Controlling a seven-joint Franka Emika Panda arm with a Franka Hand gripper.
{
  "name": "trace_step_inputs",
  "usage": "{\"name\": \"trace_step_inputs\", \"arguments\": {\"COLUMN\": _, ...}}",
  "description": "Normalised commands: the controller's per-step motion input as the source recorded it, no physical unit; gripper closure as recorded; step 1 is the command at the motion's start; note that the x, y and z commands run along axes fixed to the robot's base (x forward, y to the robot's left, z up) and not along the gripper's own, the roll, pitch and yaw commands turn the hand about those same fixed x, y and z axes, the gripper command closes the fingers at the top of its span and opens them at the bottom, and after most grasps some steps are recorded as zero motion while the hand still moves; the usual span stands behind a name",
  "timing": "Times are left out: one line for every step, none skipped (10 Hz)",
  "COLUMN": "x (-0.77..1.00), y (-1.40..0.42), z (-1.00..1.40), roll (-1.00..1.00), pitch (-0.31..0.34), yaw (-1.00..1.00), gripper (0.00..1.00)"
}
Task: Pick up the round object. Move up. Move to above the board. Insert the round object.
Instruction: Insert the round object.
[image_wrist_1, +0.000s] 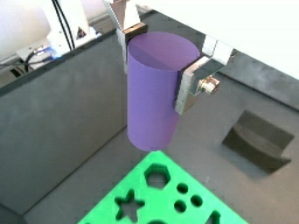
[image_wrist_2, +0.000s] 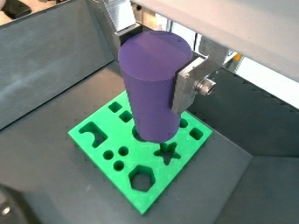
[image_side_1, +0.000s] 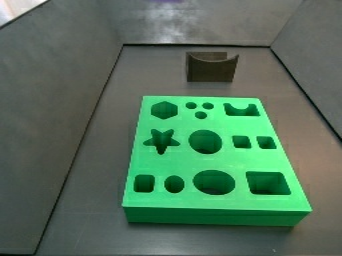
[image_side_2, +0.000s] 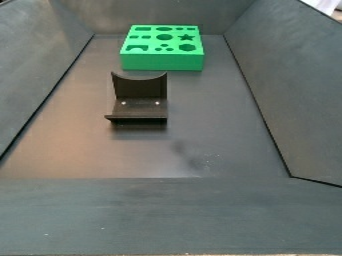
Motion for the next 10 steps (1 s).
{"name": "trace_step_inputs", "arguments": {"x": 0.37, "y": -0.46, "z": -0.46, "roll": 0.27, "pitch": -0.06, "yaw": 0.02, "gripper": 1.0}}
{"name": "trace_step_inputs", "arguments": {"x": 0.31, "y": -0.48, "z": -0.39, "roll": 0.41, "pitch": -0.08, "yaw": 0.01, "gripper": 1.0}}
{"name": "trace_step_inputs", "arguments": {"x": 0.3, "y": -0.48, "z": -0.33, "roll": 0.43, "pitch": -0.093, "yaw": 0.01, "gripper": 1.0}}
{"name": "trace_step_inputs", "arguments": {"x": 0.32, "y": -0.47, "z": -0.3, "roll": 0.44, "pitch": -0.106, "yaw": 0.01, "gripper": 1.0}}
{"name": "trace_step_inputs", "arguments": {"x": 0.28, "y": -0.41, "z": -0.33, "roll": 0.42, "pitch": -0.127, "yaw": 0.0, "gripper": 1.0}}
{"name": "trace_step_inputs", "arguments": {"x": 0.2, "y": -0.34, "z": -0.45, "roll": 0.36, "pitch": -0.154, "yaw": 0.0, "gripper": 1.0}}
{"name": "trace_step_inputs", "arguments": {"x": 0.19, "y": -0.29, "z": -0.47, "roll": 0.34, "pitch": -0.16, "yaw": 0.0, "gripper": 1.0}}
{"name": "trace_step_inputs", "arguments": {"x": 0.19, "y": -0.27, "z": -0.45, "roll": 0.35, "pitch": -0.156, "yaw": 0.0, "gripper": 1.0}}
{"name": "trace_step_inputs", "arguments": {"x": 0.17, "y": -0.22, "z": -0.43, "roll": 0.34, "pitch": -0.116, "yaw": 0.0, "gripper": 1.0}}
{"name": "trace_step_inputs", "arguments": {"x": 0.21, "y": -0.23, "z": -0.43, "roll": 0.31, "pitch": -0.064, "yaw": 0.0, "gripper": 1.0}}
